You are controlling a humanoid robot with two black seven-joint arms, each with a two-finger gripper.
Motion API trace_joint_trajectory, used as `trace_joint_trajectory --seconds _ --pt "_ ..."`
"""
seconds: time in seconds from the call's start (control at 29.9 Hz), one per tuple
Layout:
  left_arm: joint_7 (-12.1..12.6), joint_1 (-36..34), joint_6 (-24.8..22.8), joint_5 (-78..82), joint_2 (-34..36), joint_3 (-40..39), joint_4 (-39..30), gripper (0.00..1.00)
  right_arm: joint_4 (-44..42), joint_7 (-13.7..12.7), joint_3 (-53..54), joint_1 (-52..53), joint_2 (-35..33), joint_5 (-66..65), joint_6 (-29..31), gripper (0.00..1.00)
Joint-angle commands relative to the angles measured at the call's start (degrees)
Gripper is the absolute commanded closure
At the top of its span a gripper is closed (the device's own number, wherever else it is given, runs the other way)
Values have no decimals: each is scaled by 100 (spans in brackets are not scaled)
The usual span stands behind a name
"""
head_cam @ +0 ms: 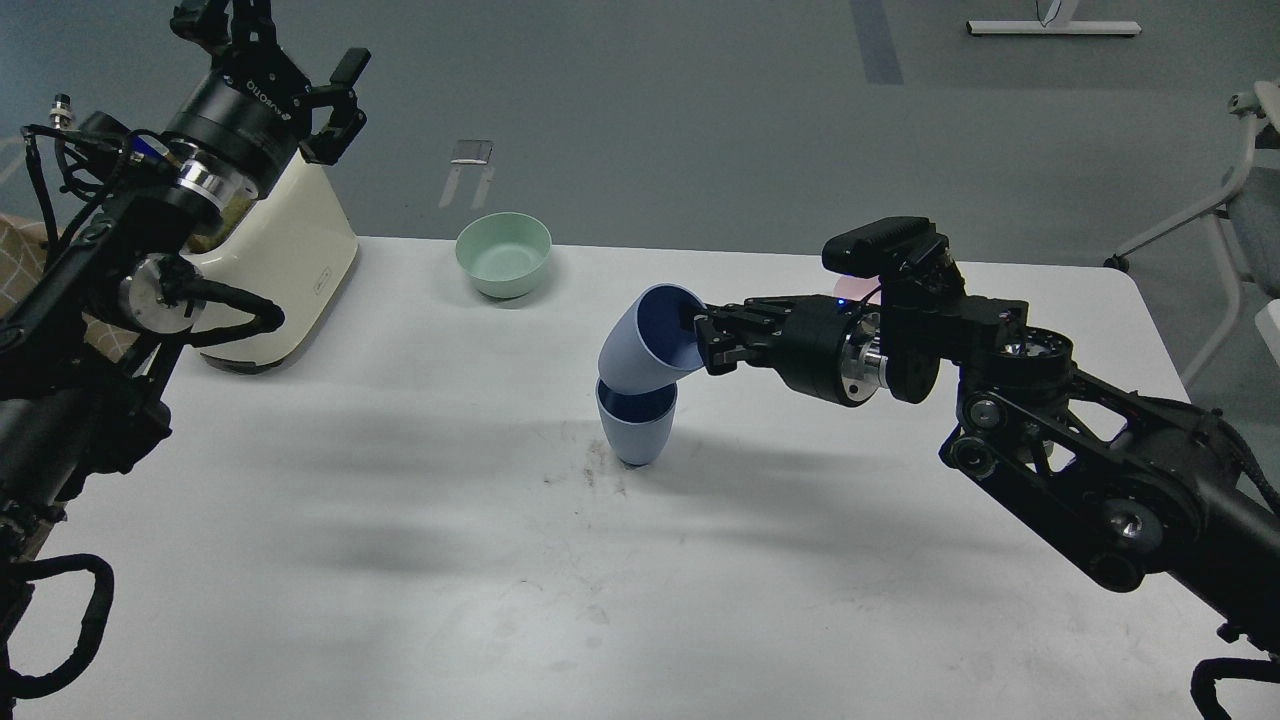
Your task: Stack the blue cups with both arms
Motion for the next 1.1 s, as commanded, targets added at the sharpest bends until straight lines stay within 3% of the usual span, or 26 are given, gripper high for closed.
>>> trace_joint_trajectory --seconds 0.0,0.13,0.5,0.53,0.63,0.8,1.07 --pt "0 -17 0 0 0 0 0 2 9 -1 -49 -30 -7 0 0 90" --pt "0 -35 0 0 0 0 0 2 26 -1 -49 -83 -8 0 0 84" --pt "0 -35 0 0 0 9 0 2 26 -1 -6 -74 63 0 0 49" --pt "0 -43 0 0 0 0 0 2 26 8 29 -40 106 9 0 40" --pt "0 -43 0 0 -9 0 0 2 35 17 388 31 186 70 0 0" --pt "-17 -35 -9 -17 9 0 0 2 -166 17 1766 320 518 97 0 0" --pt "-26 -43 -26 -61 53 -88 17 2 -2214 61 3826 1780 617 614 0 0"
